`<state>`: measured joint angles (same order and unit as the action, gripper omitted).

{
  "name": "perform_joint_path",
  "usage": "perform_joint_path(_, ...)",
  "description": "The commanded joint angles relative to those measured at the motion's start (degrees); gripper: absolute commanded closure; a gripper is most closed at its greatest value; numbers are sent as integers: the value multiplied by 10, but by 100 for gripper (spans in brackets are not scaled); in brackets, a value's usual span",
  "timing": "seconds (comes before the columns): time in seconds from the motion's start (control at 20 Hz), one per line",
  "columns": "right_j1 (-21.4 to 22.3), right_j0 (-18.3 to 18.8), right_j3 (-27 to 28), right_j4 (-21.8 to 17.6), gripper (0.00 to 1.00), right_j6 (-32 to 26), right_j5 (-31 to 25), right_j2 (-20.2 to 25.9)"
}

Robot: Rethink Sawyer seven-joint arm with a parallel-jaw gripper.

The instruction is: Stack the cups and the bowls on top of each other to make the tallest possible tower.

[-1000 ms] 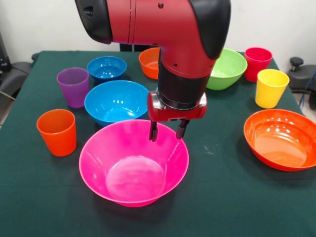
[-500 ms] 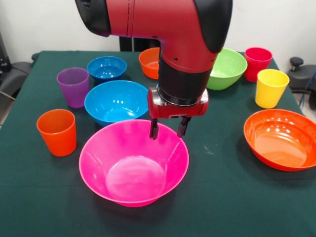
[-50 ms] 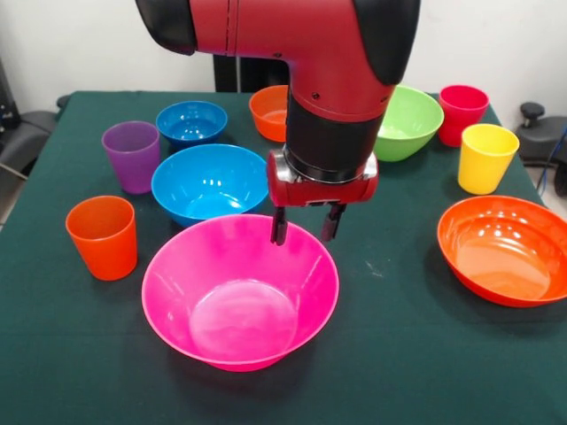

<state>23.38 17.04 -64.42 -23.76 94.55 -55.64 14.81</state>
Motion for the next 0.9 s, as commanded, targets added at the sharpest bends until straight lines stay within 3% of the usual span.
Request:
perform_joint_path(0.05,-16,-10,-24,-8,0,-77,-23,42)
perform_joint_path(0.9,-23,-21,-27,-7,0,-54,-9,39)
